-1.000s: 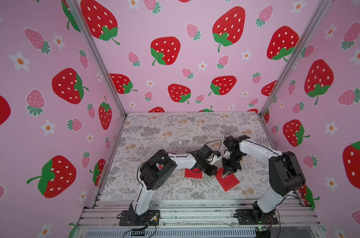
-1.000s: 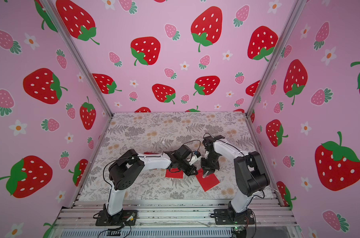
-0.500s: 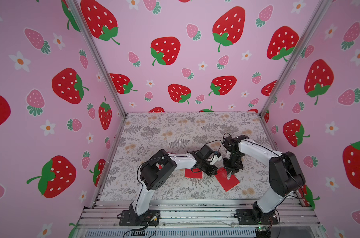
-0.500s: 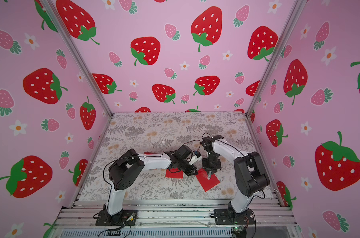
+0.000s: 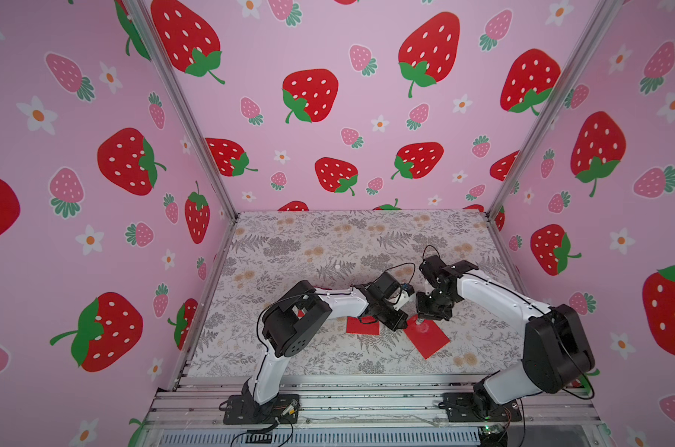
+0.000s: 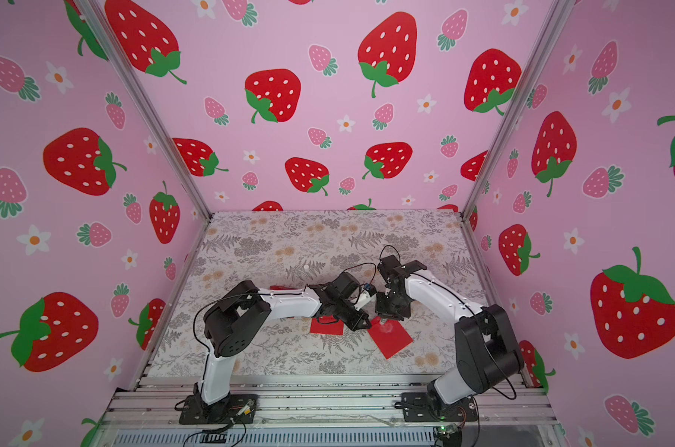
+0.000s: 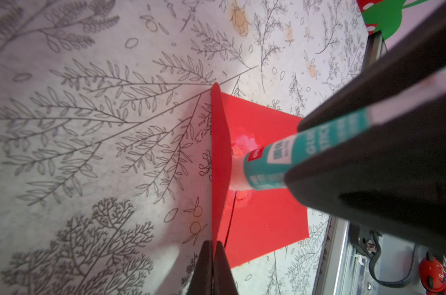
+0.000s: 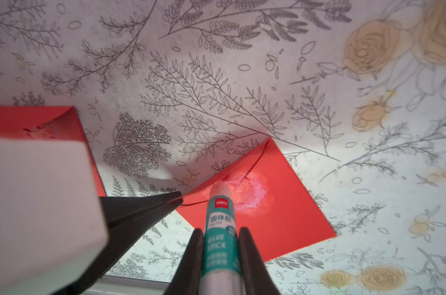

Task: Seal the envelope with a glue stick
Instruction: Apply the envelope at the center of the board.

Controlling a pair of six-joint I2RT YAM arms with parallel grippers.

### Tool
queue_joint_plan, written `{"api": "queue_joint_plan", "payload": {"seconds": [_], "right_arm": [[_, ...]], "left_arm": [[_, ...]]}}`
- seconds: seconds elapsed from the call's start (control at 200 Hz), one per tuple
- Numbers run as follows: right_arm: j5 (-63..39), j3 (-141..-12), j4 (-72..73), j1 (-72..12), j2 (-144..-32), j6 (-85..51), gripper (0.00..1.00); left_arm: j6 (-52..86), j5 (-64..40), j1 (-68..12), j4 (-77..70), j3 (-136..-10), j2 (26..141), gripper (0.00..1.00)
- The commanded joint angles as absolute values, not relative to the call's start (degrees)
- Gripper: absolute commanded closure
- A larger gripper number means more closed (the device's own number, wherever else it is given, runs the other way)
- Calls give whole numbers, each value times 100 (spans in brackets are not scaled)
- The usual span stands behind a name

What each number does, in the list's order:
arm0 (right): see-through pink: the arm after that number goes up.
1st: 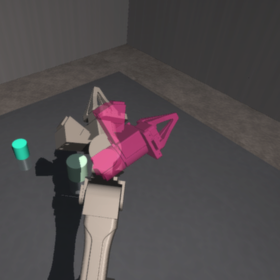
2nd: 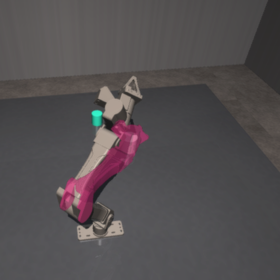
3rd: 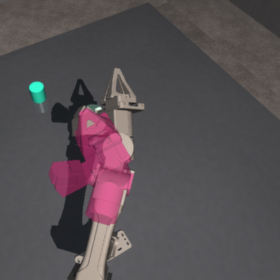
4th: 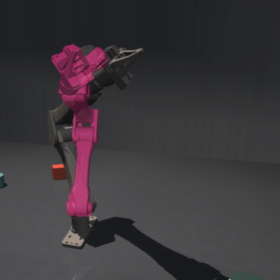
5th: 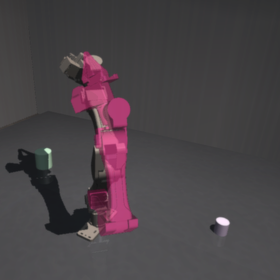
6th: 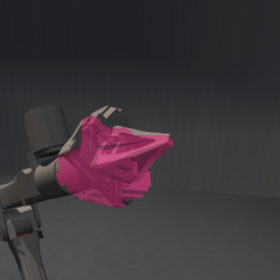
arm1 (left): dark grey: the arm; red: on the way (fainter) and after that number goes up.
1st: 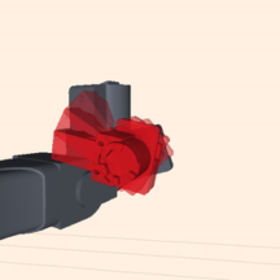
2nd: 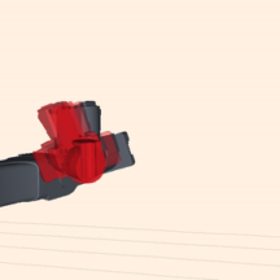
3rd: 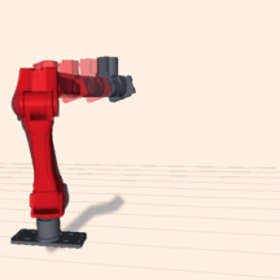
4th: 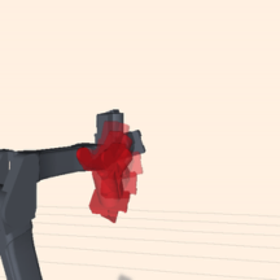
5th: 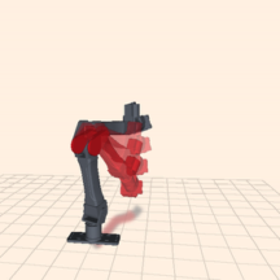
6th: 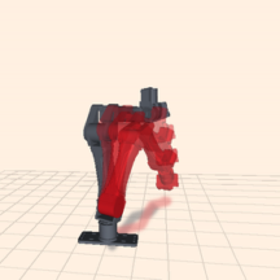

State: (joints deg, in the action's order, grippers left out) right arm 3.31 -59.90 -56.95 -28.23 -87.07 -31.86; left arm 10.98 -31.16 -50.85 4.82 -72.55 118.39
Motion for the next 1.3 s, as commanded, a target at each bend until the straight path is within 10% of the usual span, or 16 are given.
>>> {"api": "queue_joint_plan", "payload": {"seconds": [0.0,0.58,0.91,1.296], "right_arm": [[881,-5863,-5788,-2965,-8628,-3363,100],[-601,-5513,-5170,-3199,-8527,-3362,100],[1736,-5546,-6070,-3199,-8613,-3643,100],[-724,-5311,-4952,-3251,-8406,-3310,100]], "left_arm": [[1152,-3278,-5067,466,-7251,11900,100],[1161,-3296,-5043,487,-7275,11927,100],[1159,-3303,-5036,475,-7268,11918,100],[1169,-3287,-5036,483,-7258,11905,100]]}}
